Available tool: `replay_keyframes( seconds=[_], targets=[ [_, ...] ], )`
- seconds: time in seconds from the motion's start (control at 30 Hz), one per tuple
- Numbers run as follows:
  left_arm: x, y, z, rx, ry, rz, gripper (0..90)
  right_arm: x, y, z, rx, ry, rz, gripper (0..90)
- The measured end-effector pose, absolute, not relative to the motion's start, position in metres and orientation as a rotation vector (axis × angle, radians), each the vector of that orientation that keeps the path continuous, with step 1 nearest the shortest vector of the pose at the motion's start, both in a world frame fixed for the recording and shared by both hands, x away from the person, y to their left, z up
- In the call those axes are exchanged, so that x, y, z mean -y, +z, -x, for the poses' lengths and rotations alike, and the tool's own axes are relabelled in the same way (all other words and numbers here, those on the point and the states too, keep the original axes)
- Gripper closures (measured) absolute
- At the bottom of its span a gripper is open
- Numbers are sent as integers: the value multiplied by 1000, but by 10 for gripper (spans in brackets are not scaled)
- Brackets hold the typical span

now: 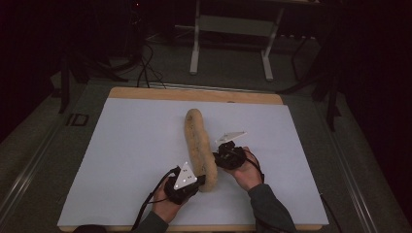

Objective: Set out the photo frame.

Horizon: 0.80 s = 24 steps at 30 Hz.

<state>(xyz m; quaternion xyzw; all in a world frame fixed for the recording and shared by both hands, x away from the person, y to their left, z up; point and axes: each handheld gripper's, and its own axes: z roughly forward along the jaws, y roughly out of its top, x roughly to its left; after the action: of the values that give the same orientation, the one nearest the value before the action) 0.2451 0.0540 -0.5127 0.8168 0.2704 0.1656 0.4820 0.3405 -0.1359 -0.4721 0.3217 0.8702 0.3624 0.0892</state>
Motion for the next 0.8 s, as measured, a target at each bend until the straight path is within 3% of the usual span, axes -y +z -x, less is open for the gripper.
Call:
replay_keyframes(
  seconds=[0.43,0.8],
  targets=[
    [-78,-503,-244,-657,451,-2011,764,157,-446,-334,-2494,1129,-1101,583],
    [-103,-501,-260,-802,471,-2027,660,158,-429,-326,-2448,1273,-1134,476]
  ],
)
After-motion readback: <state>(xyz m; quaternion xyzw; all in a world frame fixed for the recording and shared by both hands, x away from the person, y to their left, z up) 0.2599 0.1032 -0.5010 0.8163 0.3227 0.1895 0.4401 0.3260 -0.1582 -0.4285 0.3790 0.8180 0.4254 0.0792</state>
